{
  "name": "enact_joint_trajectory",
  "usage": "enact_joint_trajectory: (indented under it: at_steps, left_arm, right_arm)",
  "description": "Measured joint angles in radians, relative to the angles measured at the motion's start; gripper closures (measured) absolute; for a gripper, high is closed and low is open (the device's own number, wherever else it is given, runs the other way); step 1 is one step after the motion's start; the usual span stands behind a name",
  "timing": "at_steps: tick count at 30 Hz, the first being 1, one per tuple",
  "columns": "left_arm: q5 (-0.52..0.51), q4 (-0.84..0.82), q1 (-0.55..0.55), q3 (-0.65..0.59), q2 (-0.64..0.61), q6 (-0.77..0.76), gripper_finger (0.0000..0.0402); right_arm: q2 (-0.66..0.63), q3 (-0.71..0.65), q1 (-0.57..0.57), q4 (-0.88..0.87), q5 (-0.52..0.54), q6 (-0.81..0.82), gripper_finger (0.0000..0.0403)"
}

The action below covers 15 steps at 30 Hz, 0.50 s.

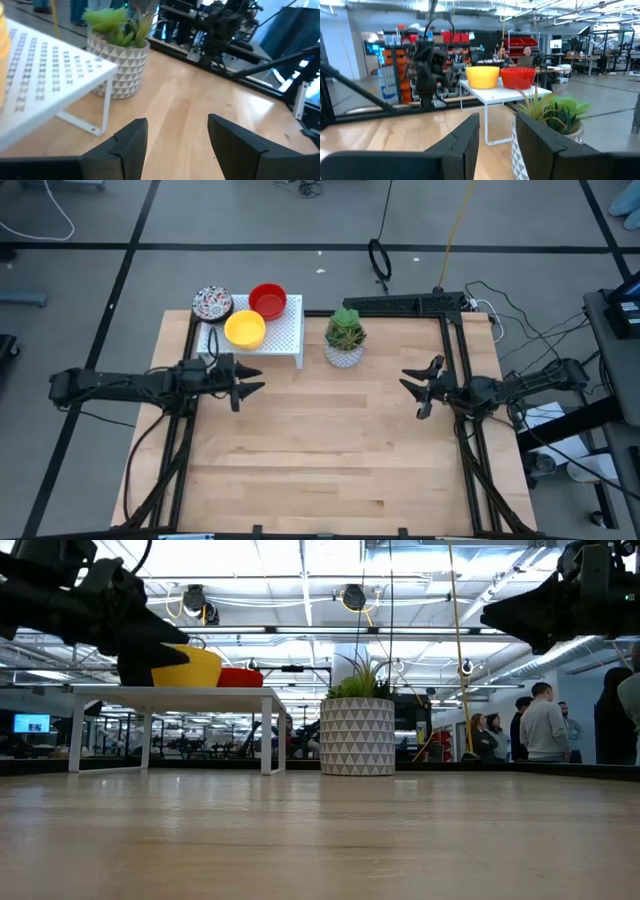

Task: Pick & Place Mini bowls
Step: Return to Home Position

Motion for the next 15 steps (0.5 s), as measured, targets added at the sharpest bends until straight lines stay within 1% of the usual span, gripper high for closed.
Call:
enact_joint_trajectory:
  at_steps: [8,15]
  left_arm:
    - [-0.123,-0.005,-0.041,-0.044,0.0,-0.045,0.019]
    - [-0.132,-0.02,-0.044,-0.044,0.0,-0.037,0.019]
  right_arm:
    - [-0.101,0.0,0.0,-0.001,0.0,0.0,0.0286]
    - [-0.193,-0.001,0.0,0.0,0.0,0.0,0.0286]
